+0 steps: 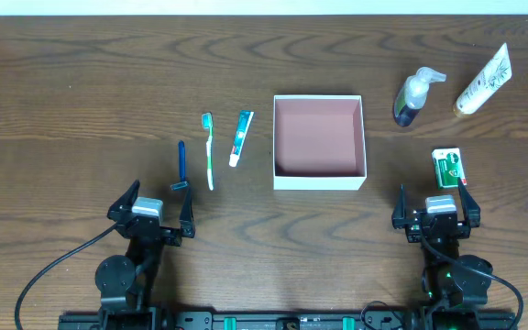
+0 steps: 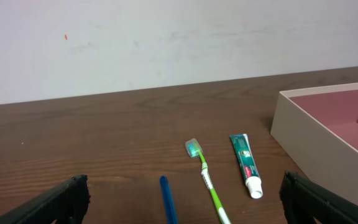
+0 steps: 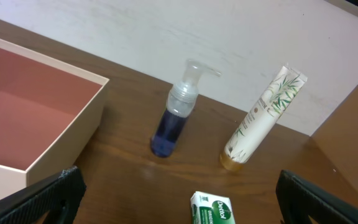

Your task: Pack container

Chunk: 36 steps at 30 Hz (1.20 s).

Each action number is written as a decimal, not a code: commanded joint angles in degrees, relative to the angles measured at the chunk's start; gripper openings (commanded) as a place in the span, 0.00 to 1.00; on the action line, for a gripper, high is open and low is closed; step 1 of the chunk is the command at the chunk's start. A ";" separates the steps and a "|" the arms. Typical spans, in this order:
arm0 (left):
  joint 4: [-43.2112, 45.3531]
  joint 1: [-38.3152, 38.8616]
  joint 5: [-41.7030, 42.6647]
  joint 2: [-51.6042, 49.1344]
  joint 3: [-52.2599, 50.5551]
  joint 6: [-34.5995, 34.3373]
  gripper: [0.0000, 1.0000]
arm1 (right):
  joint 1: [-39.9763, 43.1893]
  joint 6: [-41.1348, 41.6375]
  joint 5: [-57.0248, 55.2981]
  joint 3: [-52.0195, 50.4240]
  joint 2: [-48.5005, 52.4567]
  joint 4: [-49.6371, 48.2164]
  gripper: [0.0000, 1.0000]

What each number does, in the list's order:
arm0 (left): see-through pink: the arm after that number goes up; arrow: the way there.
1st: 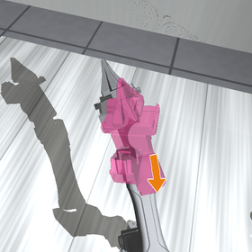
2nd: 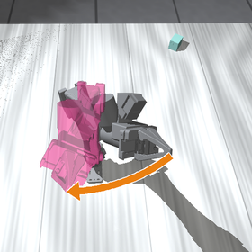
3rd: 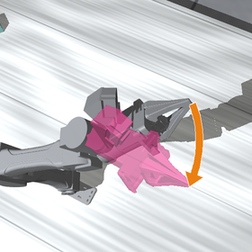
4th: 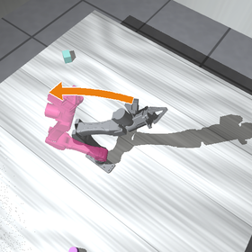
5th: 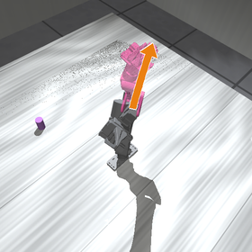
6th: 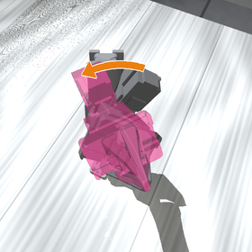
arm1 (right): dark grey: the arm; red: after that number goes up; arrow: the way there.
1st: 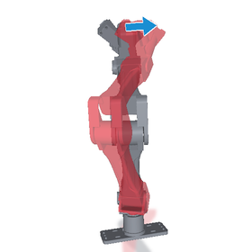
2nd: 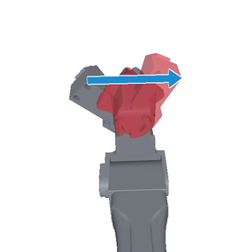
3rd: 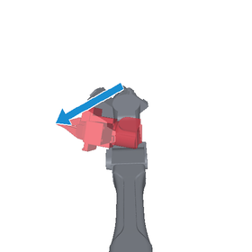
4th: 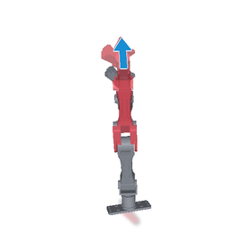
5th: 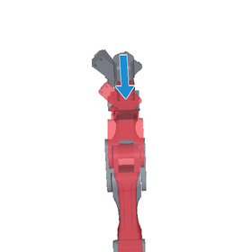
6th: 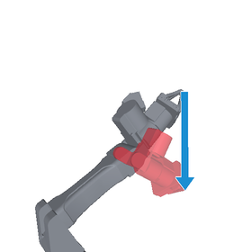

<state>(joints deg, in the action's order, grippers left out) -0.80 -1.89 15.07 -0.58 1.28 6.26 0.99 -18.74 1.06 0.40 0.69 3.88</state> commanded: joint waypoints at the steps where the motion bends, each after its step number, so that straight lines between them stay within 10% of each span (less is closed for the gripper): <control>1: -1.92 -0.31 0.98 0.28 -1.05 0.57 0.98 | 0.50 -0.35 0.26 -0.09 -0.28 0.24 0.99; 15: -1.95 -0.31 0.98 0.28 -1.05 0.57 0.98 | 0.48 0.92 1.66 -0.09 -0.26 0.17 0.99; 24: -1.95 -0.28 0.98 0.28 -1.05 0.57 0.98 | 0.46 44.22 8.22 -0.09 -0.13 -0.42 0.99; 29: -1.92 -0.28 0.98 0.28 -1.05 0.57 0.98 | 0.46 54.01 9.25 -0.09 -0.13 -0.74 0.99; 36: -1.95 -0.28 0.98 0.28 -1.05 0.57 0.98 | 0.46 45.16 19.82 1.31 -0.13 -7.39 0.99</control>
<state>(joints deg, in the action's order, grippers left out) -0.80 -1.89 15.07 -0.58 1.28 6.26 0.99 28.60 14.81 0.45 0.71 -2.33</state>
